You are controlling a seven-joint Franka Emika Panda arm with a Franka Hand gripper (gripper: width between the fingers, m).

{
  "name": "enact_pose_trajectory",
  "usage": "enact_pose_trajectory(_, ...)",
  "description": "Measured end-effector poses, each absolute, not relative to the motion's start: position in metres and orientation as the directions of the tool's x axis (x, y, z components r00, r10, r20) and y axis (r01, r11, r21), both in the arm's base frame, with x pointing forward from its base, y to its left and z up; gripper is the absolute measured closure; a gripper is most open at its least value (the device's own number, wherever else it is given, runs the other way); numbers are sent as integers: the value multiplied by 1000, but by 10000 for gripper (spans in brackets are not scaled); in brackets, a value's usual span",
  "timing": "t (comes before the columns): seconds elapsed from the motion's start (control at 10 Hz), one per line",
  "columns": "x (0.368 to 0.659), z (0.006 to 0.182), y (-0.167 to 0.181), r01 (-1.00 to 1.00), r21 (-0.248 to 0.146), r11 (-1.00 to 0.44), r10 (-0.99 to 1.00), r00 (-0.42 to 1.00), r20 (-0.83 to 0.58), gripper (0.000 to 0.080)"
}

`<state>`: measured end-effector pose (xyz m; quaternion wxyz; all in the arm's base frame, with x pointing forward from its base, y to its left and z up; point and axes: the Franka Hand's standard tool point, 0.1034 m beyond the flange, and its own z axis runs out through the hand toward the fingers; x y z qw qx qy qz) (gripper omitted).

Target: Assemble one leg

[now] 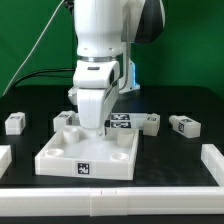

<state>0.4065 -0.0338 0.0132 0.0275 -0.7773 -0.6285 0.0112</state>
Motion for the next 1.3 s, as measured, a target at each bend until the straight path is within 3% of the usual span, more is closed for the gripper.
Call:
enact_pose_trajectory(0.1,406,13,-34,976,-57,-209,978,210,17,652)
enact_pose_trajectory(0.2,407,13,-34,976,-53,-210,977,211,18,740)
enact_pose_trajectory(0.9,410,13,-34,979,-49,-198,980,199,18,740)
enact_pose_trajectory(1.3,460,13,-8,997,-4,-82,996,82,22,739)
